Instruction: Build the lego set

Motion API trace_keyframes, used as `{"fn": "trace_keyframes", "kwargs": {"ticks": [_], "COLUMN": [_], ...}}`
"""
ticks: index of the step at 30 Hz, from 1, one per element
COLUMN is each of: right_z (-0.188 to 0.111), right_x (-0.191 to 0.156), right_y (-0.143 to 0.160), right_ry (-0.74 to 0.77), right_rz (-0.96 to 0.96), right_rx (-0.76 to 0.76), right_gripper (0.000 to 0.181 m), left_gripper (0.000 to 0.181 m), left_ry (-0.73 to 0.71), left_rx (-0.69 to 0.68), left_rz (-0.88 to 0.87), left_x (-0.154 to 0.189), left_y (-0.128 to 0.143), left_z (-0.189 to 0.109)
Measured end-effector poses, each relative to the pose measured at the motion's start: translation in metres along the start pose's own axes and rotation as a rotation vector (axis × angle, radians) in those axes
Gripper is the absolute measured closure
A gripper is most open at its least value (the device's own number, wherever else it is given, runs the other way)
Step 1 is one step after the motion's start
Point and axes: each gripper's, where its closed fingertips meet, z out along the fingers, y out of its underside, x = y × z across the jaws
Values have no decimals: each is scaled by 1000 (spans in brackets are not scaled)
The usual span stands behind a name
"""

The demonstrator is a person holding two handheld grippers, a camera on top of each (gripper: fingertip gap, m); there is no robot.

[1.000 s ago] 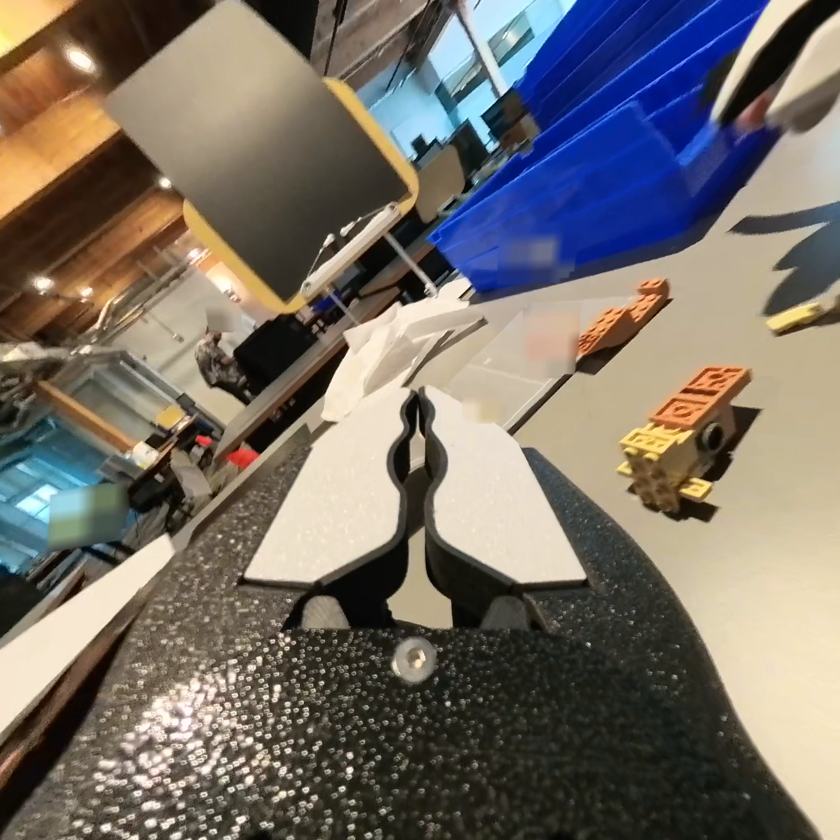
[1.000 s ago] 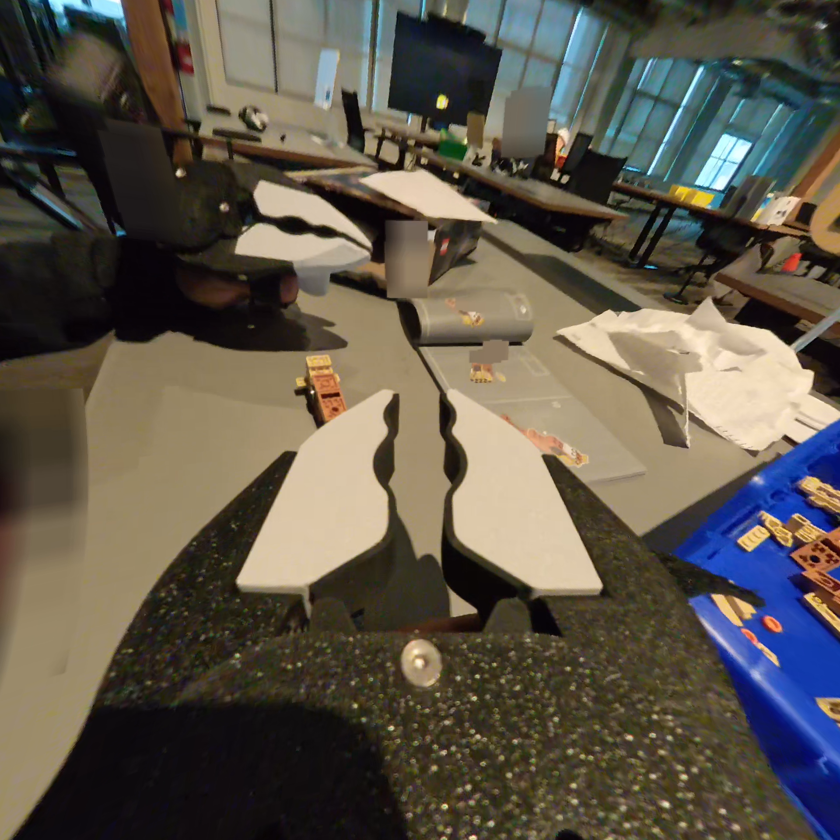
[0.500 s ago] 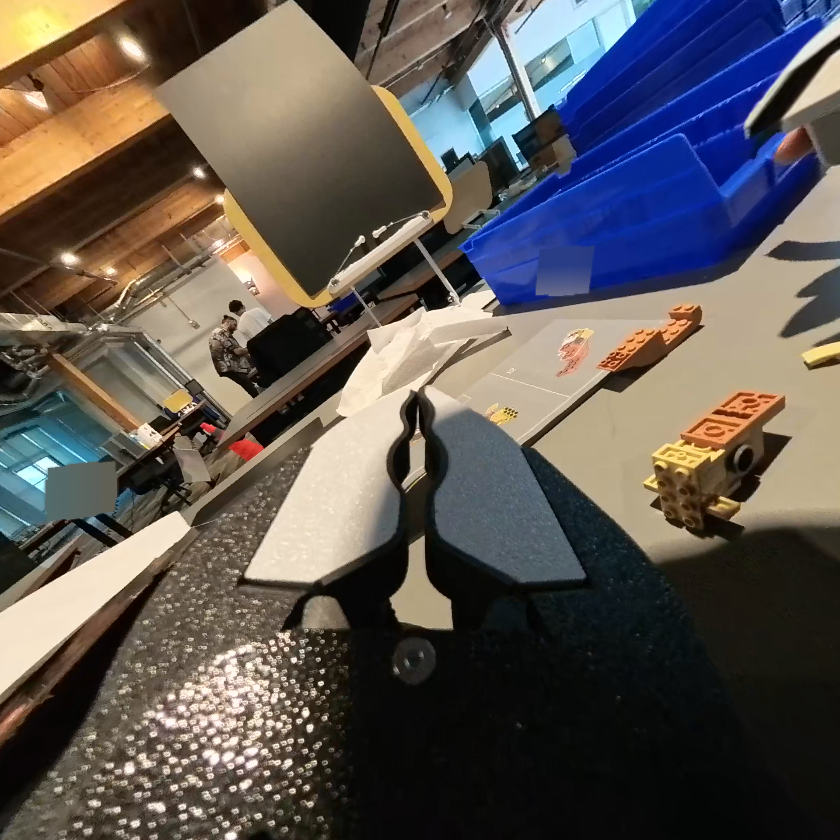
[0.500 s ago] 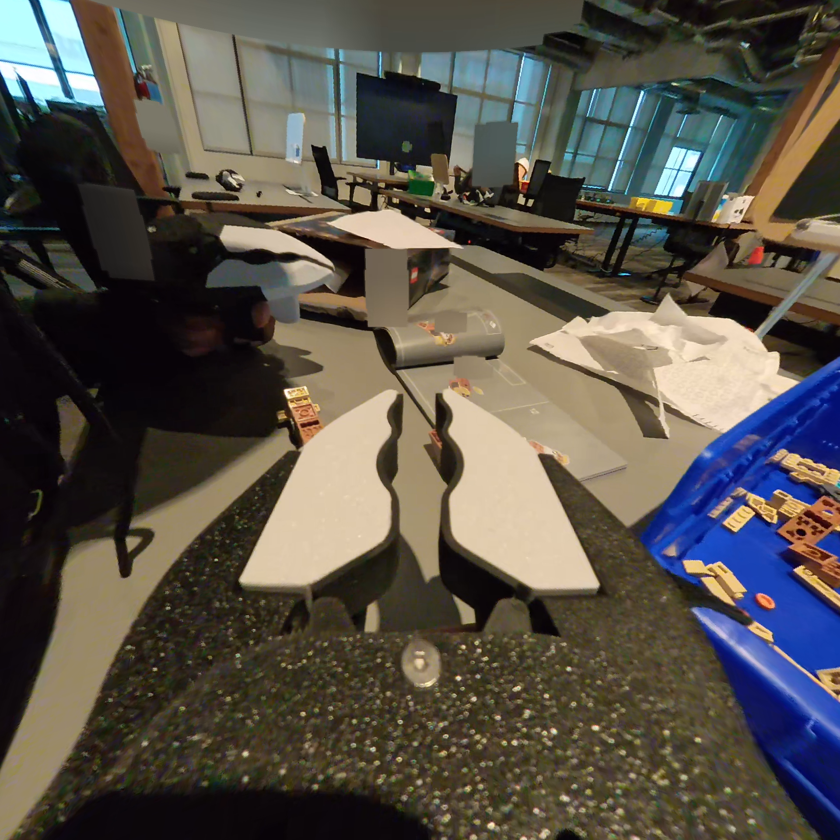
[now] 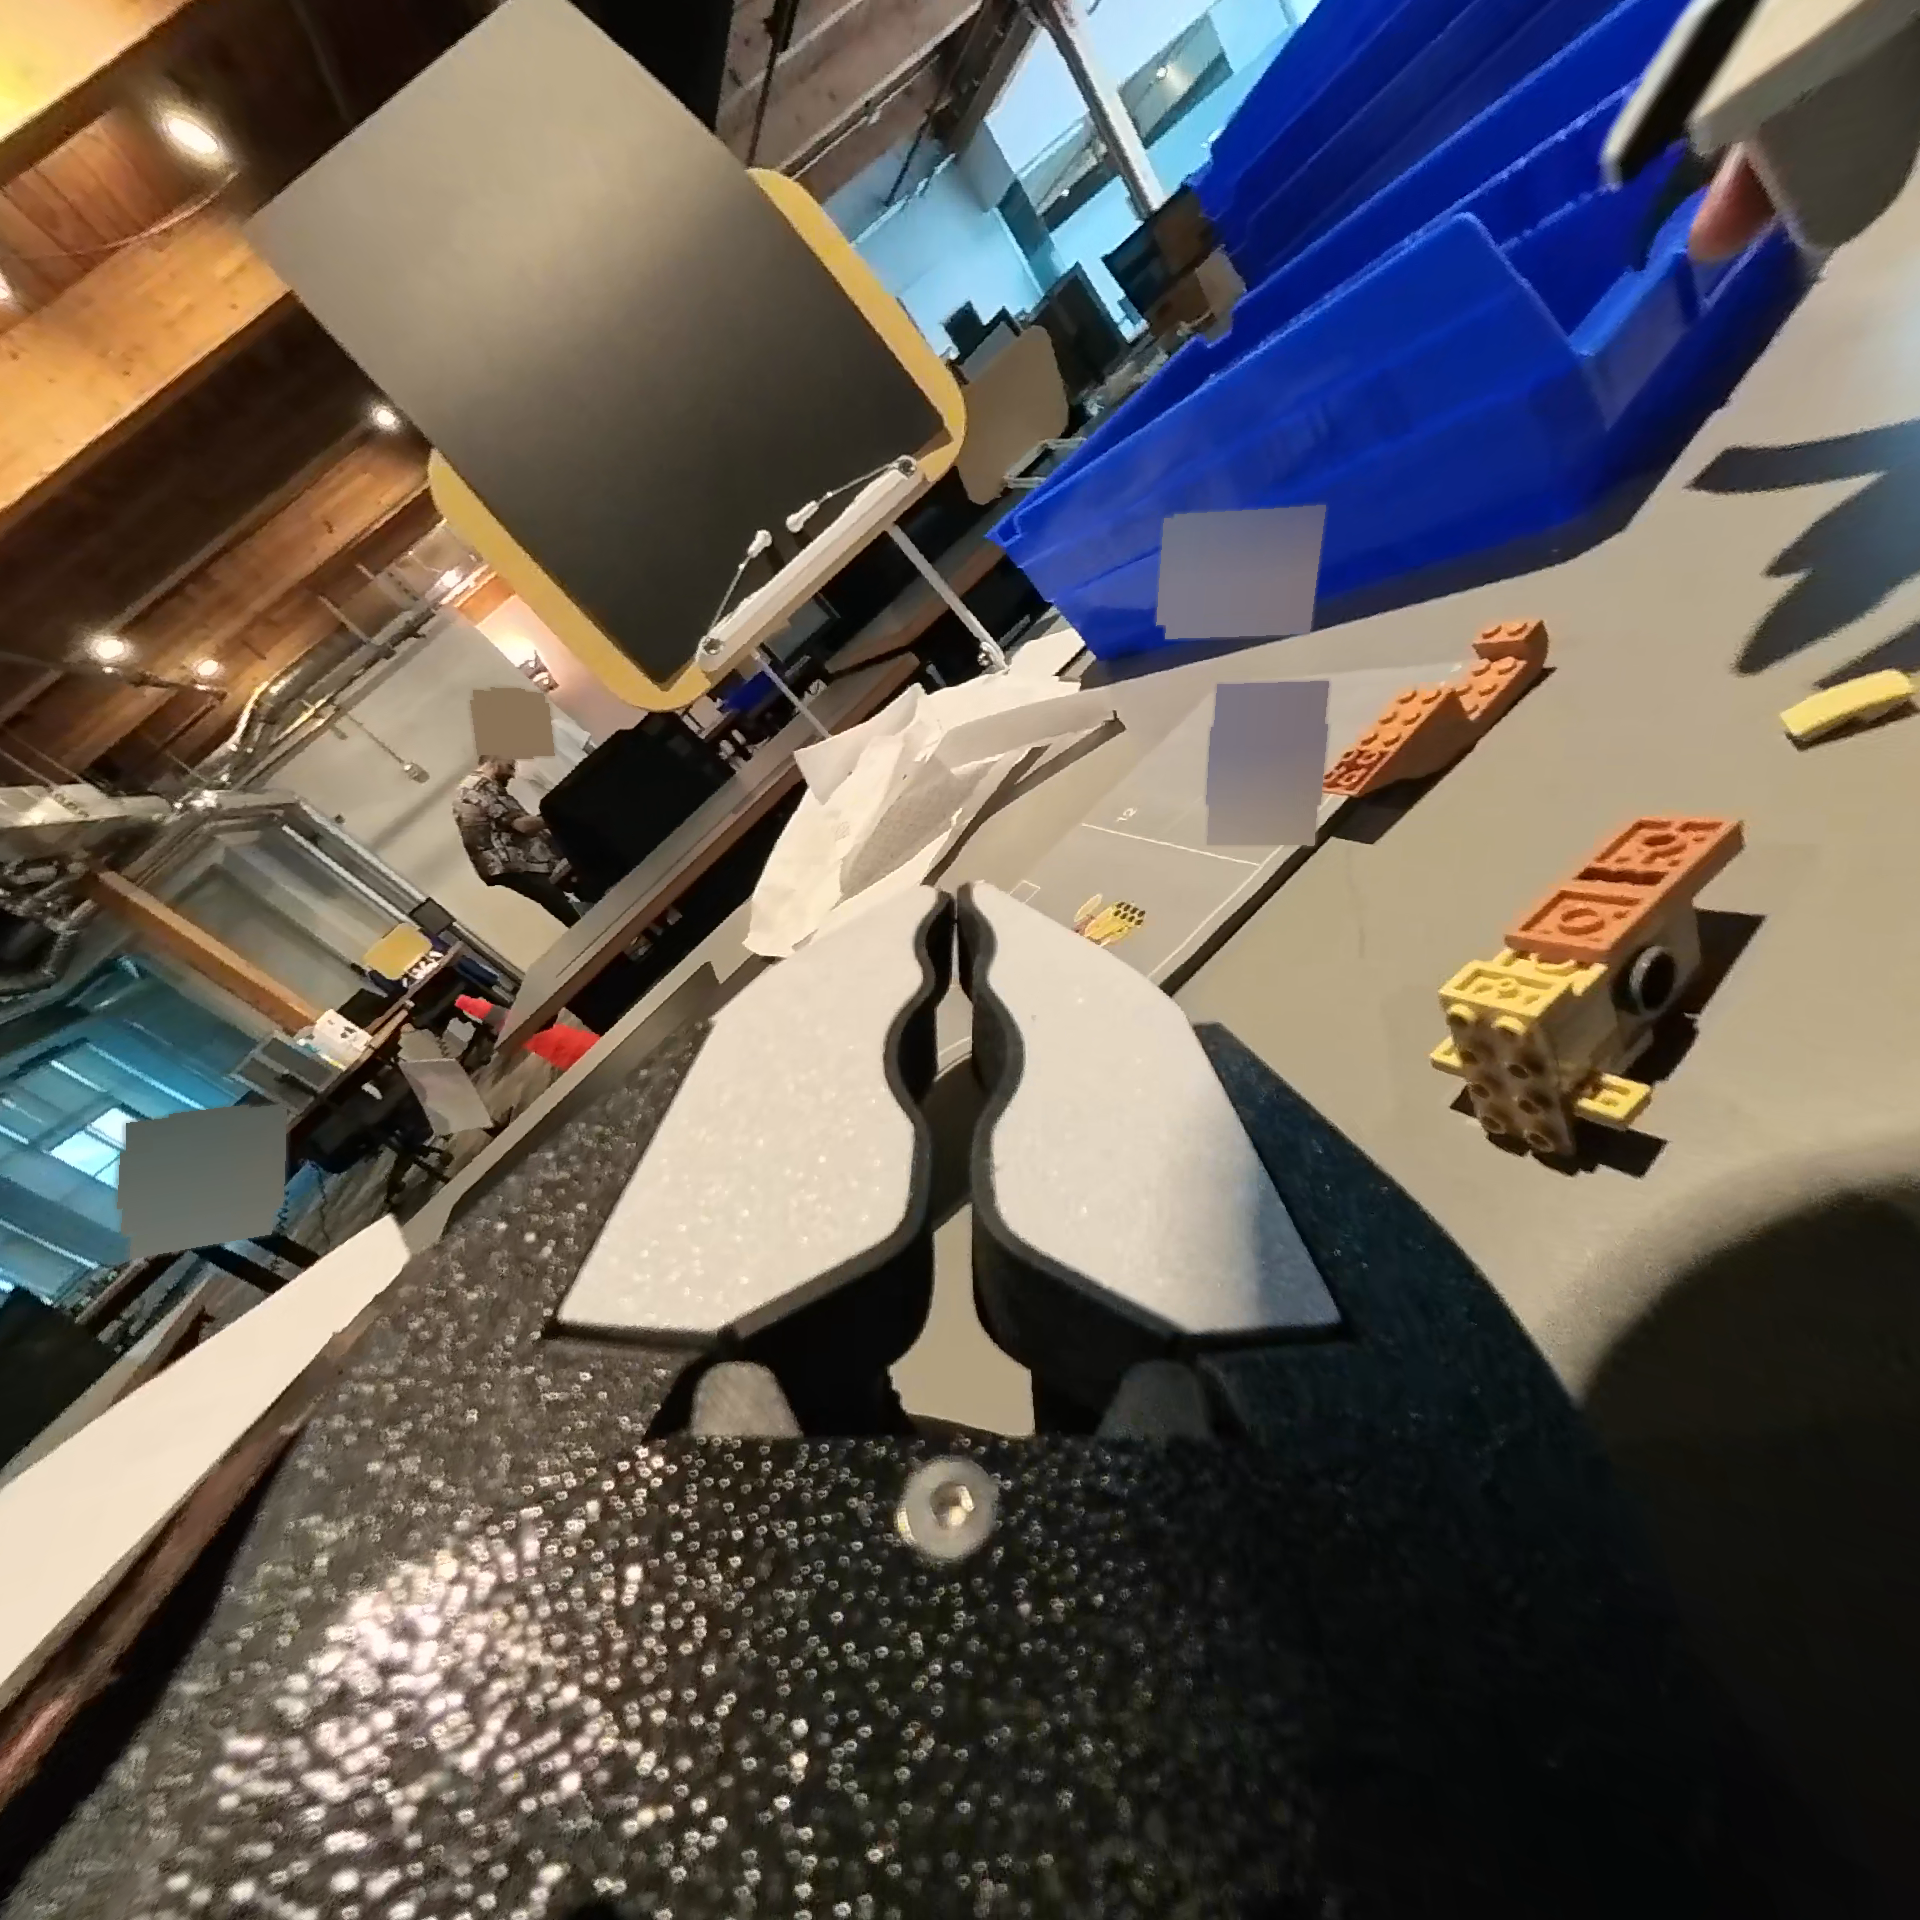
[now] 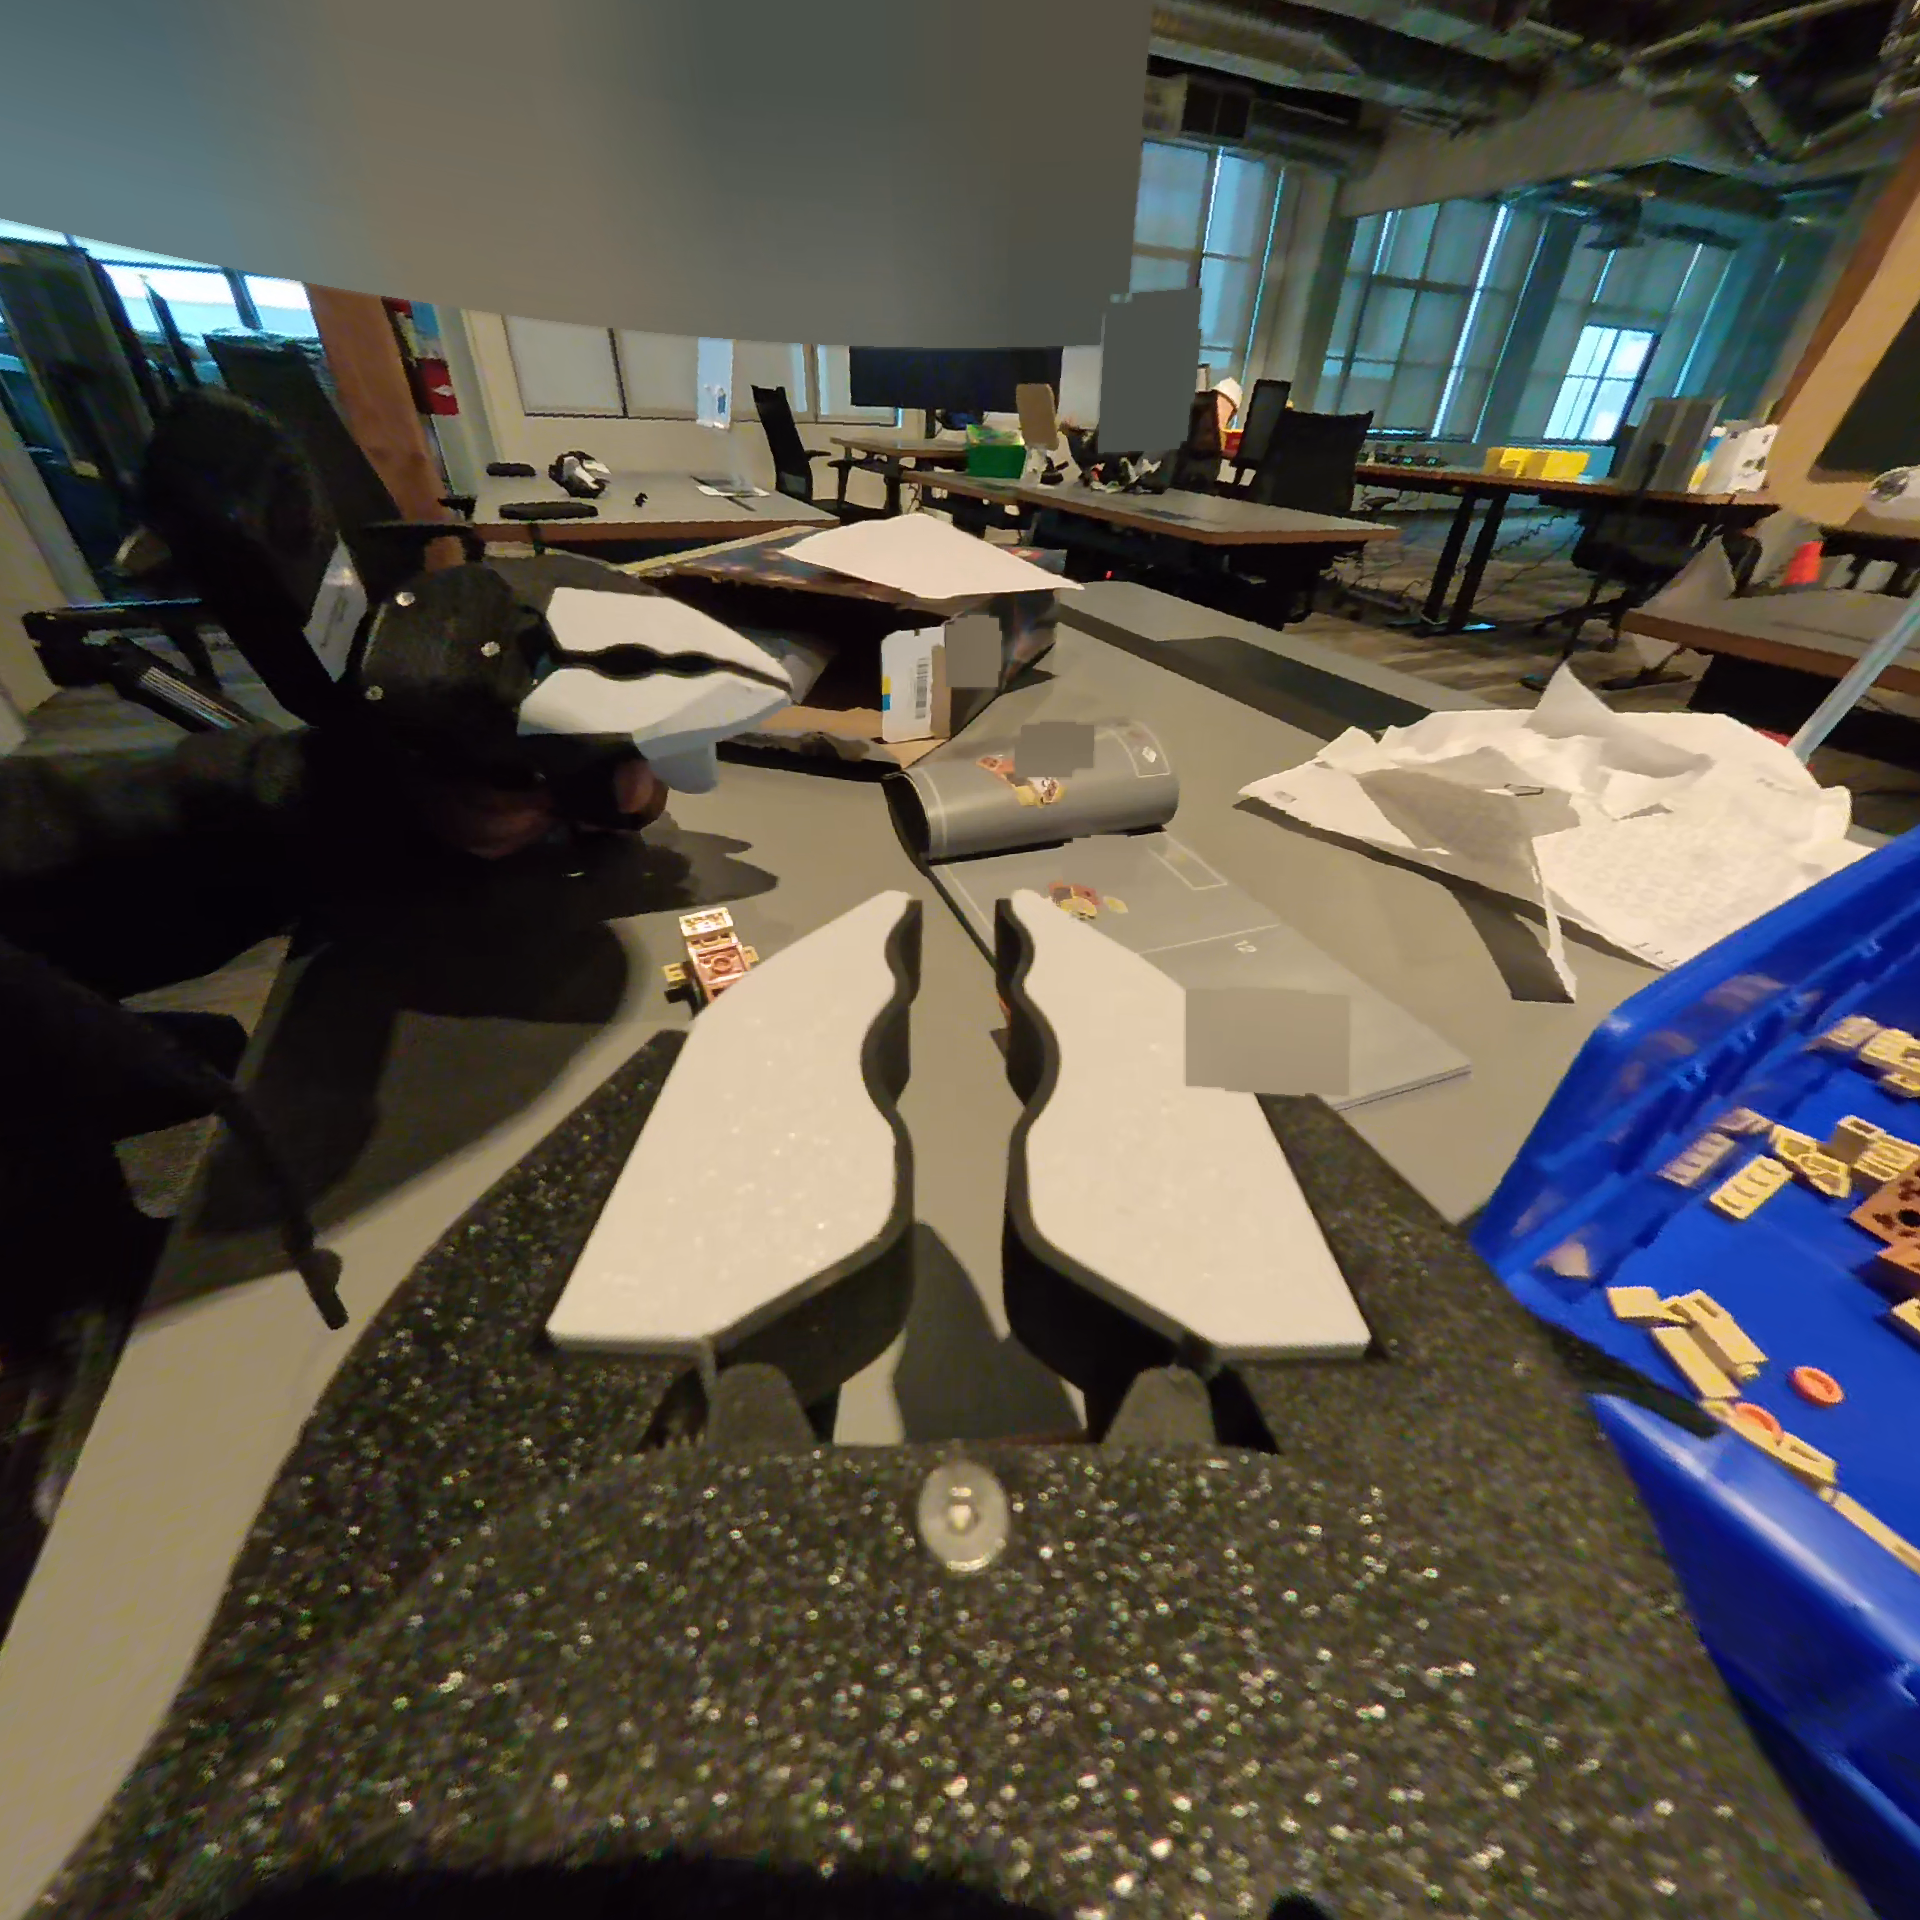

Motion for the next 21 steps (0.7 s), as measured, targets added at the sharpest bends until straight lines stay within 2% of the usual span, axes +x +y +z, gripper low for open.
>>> {"fn": "trace_keyframes", "kwargs": {"ticks": [12,21], "right_z": [5,7], "right_x": [-5,4], "right_y": [6,8], "right_ry": [-49,-3], "right_rz": [8,58], "right_rx": [-47,-66], "right_gripper": [169,169], "left_gripper": [180,180], "left_ry": [0,19], "left_rx": [7,5], "left_rz": [9,21], "left_x": [1,4], "left_y": [-1,-1], "left_z": [-1,-1]}}
